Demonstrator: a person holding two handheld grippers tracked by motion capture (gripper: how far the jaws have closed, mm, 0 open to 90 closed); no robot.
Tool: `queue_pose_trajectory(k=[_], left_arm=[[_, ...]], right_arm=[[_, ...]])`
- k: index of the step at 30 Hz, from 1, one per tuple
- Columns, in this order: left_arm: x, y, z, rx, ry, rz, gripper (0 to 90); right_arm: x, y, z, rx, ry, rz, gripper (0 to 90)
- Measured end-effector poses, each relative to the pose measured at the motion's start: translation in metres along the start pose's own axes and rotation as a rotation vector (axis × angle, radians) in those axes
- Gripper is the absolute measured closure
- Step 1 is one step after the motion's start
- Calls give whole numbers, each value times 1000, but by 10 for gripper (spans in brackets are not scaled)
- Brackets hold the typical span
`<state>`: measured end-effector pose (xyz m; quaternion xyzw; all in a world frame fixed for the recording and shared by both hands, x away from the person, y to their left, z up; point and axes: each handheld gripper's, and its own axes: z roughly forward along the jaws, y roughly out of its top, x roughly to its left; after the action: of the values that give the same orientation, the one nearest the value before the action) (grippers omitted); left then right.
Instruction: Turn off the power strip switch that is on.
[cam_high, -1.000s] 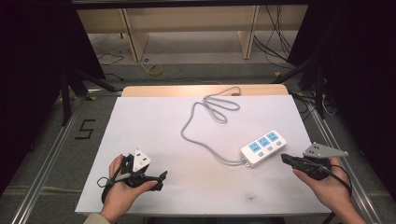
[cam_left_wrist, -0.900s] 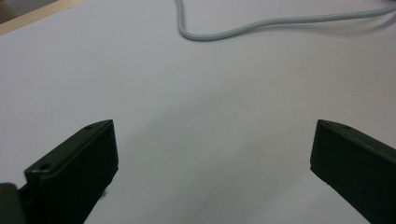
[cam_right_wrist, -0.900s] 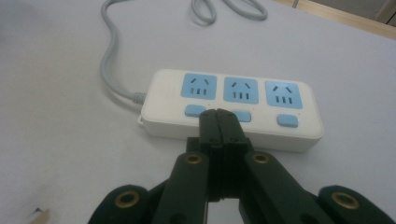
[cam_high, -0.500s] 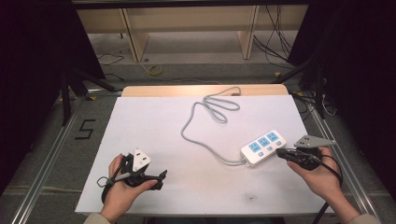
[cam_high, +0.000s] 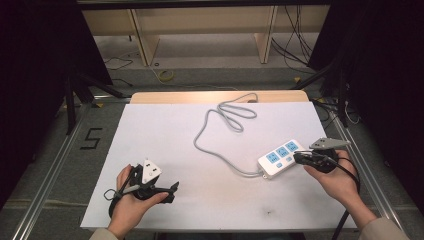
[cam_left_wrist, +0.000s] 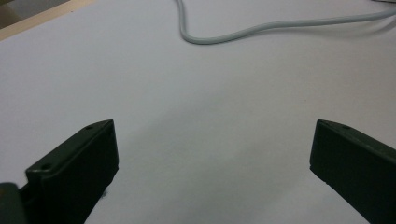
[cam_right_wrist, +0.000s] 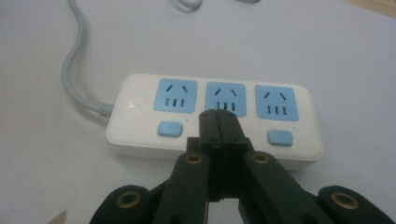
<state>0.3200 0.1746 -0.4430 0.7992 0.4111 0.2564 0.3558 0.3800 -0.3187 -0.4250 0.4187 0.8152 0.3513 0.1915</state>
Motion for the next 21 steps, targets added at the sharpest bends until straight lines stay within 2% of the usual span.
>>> queue_pose_trajectory(k=[3,21], left_arm=[[0,0,0,5,1,4,9],[0,0,0,4,3,8,10]], right_arm=[[-2,2,3,12,-5,11,900],[-10,14,21,82,-28,11,900]])
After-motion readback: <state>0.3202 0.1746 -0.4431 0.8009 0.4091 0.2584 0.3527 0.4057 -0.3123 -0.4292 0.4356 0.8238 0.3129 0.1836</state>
